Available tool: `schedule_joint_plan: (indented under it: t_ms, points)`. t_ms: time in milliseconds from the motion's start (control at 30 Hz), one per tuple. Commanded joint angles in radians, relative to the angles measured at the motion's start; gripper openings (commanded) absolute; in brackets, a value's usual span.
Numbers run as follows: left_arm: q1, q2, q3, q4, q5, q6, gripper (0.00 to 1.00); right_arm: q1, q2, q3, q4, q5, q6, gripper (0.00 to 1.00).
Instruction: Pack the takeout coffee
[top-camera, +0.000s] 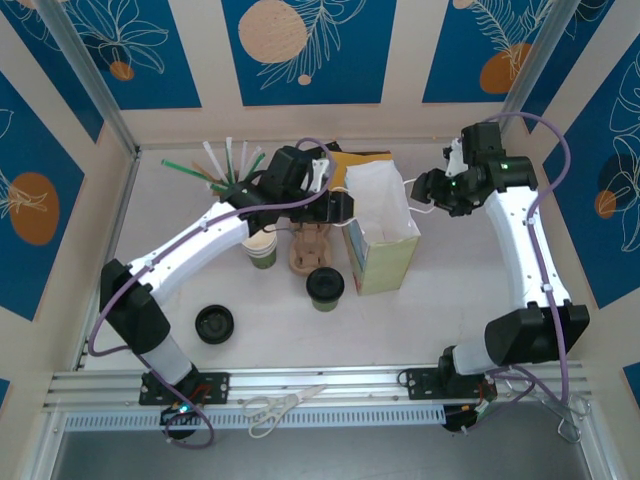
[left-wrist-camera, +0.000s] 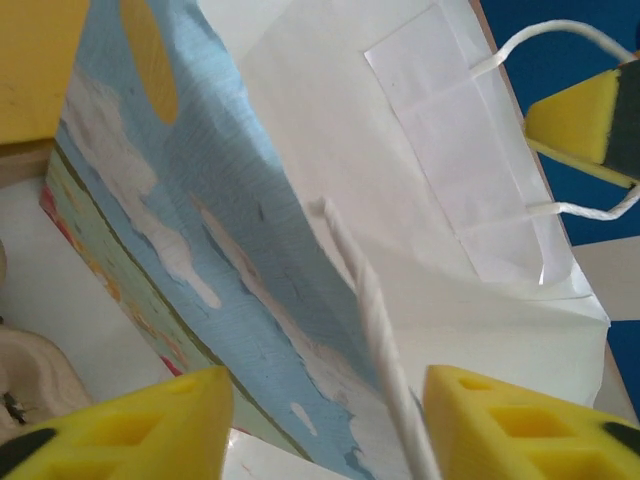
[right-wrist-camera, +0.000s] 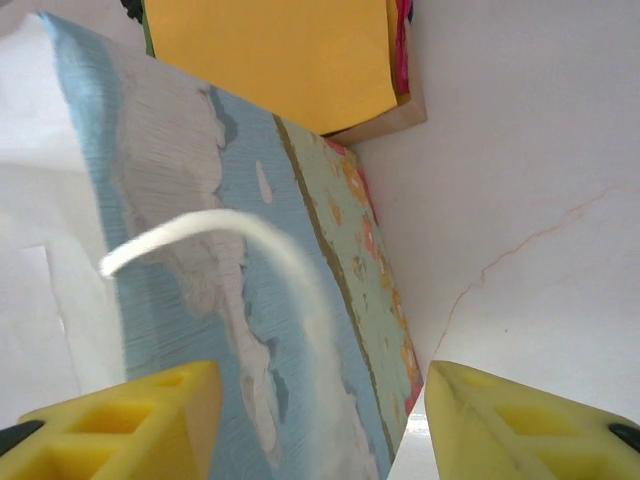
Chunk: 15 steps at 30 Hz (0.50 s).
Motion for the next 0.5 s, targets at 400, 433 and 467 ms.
schedule_joint_plan:
  t_ms: [400, 433, 467]
  points:
    - [0.029, -0.096, 0.112, -0.069, -0.013, 0.046, 0.98, 0.094, -0.123, 0.190, -0.076, 0.151, 0.081, 0.62]
    - [0.029, -0.102, 0.115, -0.073, -0.017, 0.046, 1.00, 0.119, -0.123, 0.205, -0.079, 0.169, 0.082, 0.61]
    - [0.032, -0.112, 0.120, -0.076, -0.022, 0.050, 1.00, 0.160, -0.120, 0.226, -0.084, 0.196, 0.083, 0.60]
